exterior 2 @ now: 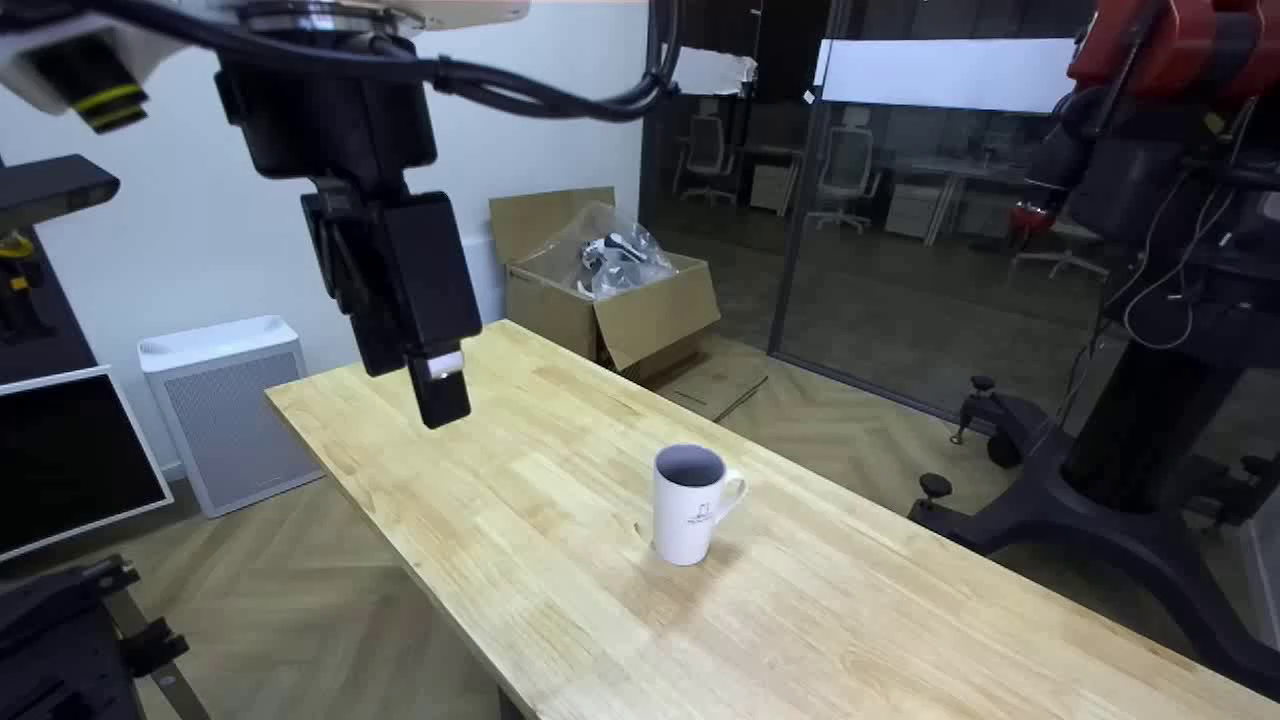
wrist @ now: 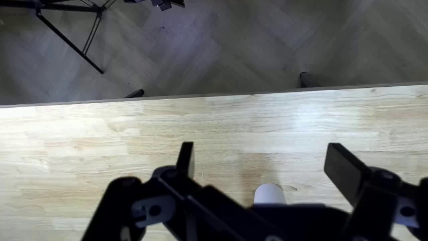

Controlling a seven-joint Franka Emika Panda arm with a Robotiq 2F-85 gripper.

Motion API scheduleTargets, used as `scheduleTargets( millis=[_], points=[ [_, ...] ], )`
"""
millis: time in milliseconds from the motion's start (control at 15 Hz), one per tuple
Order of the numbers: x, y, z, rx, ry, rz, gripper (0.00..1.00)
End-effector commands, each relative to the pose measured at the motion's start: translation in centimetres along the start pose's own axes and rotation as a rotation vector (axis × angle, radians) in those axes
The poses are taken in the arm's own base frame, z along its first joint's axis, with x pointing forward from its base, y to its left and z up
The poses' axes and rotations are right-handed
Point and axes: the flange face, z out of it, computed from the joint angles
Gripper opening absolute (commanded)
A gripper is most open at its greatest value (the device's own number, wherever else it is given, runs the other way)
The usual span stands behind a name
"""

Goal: Move the cup slightly to the left

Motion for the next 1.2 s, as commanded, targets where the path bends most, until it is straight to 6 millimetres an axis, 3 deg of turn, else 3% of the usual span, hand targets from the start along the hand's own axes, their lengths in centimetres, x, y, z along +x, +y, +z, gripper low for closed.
scheduleTargets(
  millis=[0, 1067, 1133],
  points=[
    [0.01, -0.01, -0.06, 0.000, -0.001, 0.000, 1.00],
    [0.01, -0.01, -0.06, 0.000, -0.001, 0.000, 1.00],
    [0.77, 0.13, 0.08, -0.003, 0.023, 0.040, 1.00]
  ],
)
